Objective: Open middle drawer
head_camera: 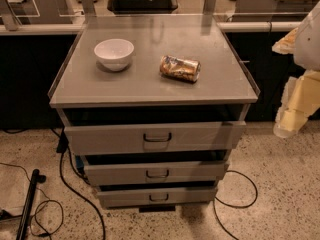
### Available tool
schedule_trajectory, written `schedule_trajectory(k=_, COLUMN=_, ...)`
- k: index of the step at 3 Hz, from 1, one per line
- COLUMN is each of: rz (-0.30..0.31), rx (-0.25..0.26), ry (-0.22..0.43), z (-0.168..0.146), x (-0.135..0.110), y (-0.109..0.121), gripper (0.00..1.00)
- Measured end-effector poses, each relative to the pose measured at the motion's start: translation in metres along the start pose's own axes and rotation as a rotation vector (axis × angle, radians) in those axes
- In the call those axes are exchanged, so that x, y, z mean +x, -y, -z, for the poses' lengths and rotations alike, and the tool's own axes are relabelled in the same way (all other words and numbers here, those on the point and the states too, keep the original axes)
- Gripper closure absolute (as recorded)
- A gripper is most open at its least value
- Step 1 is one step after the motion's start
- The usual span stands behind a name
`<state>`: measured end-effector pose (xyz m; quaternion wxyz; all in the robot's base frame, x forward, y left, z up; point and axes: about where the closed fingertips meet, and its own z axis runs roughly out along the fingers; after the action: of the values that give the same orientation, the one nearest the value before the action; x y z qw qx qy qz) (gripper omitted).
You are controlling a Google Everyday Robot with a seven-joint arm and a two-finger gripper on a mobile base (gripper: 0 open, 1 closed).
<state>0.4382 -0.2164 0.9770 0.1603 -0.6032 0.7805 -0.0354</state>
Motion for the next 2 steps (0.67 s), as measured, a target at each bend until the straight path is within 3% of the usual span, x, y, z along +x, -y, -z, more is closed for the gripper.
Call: schedule_trajectory(k=2, rz=0.005, rx=0.021, ry=0.026, z=-0.0053, x=-0.0018, y=-0.0028, gripper=0.00)
